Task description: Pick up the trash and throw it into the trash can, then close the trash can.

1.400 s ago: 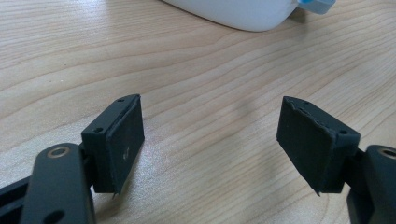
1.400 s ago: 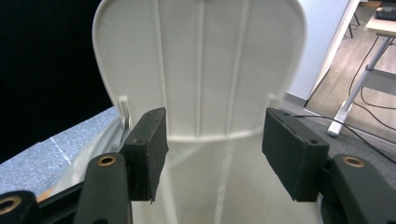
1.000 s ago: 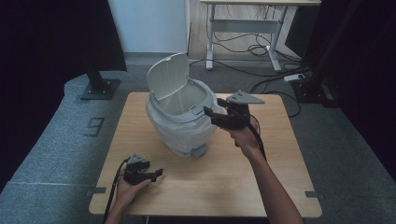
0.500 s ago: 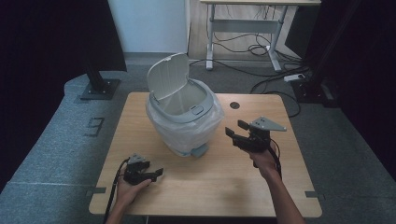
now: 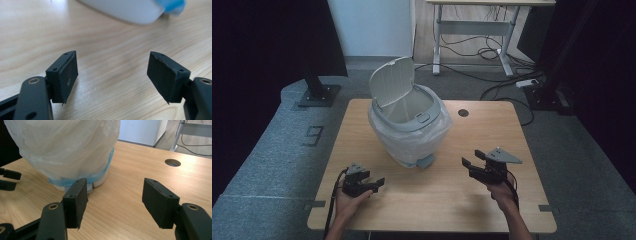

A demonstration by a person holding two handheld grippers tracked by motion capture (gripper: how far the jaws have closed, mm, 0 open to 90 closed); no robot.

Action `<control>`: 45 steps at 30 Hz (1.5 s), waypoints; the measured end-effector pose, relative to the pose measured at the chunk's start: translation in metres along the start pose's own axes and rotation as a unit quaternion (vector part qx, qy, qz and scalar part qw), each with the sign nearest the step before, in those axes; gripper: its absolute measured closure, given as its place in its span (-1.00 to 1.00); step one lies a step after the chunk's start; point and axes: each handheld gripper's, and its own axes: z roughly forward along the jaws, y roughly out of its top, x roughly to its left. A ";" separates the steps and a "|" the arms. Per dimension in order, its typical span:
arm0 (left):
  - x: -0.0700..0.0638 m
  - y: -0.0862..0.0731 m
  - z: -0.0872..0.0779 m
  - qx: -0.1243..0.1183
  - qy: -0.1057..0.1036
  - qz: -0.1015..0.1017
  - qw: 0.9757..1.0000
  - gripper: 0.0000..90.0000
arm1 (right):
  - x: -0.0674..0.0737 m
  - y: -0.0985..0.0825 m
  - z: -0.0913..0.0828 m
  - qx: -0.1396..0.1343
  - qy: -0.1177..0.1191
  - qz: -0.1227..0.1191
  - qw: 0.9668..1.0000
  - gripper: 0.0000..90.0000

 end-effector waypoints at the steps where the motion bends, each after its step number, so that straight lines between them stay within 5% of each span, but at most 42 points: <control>1: -0.001 0.002 -0.002 -0.007 0.000 0.000 1.000 -0.46 | -0.001 0.000 -0.001 0.000 0.001 0.002 1.000 -0.18; 10: -0.008 0.033 -0.029 -0.062 -0.030 0.008 0.998 -0.52 | -0.004 -0.006 -0.002 0.005 -0.005 0.005 1.000 -0.18; 20: -0.017 0.088 -0.061 -0.123 -0.052 0.032 0.991 -0.58 | -0.011 -0.019 -0.007 0.015 -0.010 0.019 1.000 -0.17; 26: -0.022 0.112 -0.067 -0.129 -0.049 0.051 0.989 -0.62 | -0.013 -0.024 -0.009 0.019 -0.011 0.026 0.999 -0.17; 38: -0.019 0.146 -0.073 -0.139 -0.036 0.052 0.988 -0.65 | -0.014 -0.029 -0.009 0.023 -0.023 0.031 0.999 -0.17; 45: -0.019 0.159 -0.080 -0.155 -0.028 0.064 0.986 -0.60 | -0.014 -0.030 -0.009 0.021 -0.031 0.034 0.999 -0.16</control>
